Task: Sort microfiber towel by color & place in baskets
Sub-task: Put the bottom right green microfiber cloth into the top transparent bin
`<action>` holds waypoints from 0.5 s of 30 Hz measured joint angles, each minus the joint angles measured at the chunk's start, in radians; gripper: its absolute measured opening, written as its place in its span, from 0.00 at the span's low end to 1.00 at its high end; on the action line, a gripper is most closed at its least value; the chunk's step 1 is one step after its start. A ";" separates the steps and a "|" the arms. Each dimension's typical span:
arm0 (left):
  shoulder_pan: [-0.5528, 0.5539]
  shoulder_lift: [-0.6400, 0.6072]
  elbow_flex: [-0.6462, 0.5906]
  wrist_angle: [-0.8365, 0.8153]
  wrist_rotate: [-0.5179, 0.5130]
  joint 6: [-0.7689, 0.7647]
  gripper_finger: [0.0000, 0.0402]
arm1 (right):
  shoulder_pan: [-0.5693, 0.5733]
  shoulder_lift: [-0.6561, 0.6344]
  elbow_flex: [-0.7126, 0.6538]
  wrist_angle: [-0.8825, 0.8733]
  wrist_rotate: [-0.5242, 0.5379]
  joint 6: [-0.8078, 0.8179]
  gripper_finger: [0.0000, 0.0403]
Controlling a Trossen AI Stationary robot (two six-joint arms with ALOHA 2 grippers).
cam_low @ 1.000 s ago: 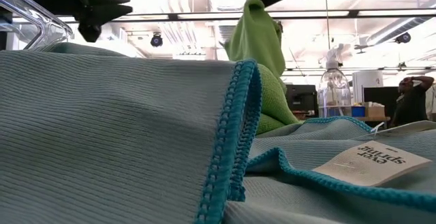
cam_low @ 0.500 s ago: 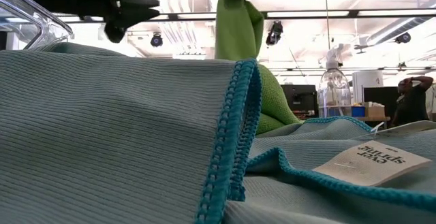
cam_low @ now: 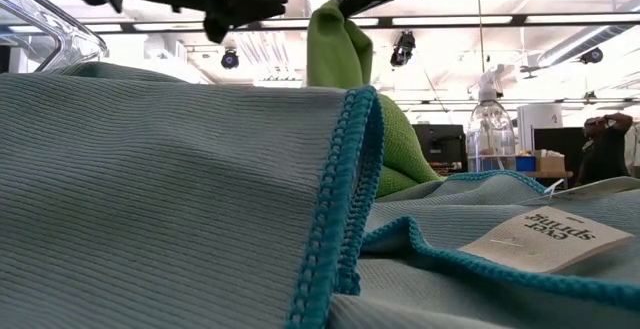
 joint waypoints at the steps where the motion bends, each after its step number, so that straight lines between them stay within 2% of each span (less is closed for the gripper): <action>1: 0.001 0.016 0.011 0.001 0.000 0.003 0.26 | -0.001 0.000 0.000 0.004 0.000 0.000 0.02; 8: 0.003 0.111 0.070 0.004 0.000 0.020 0.26 | -0.010 -0.004 0.000 0.030 0.021 0.000 0.02; 15: 0.012 0.153 0.094 0.004 0.000 0.021 0.26 | -0.010 -0.004 0.000 0.042 0.035 -0.007 0.02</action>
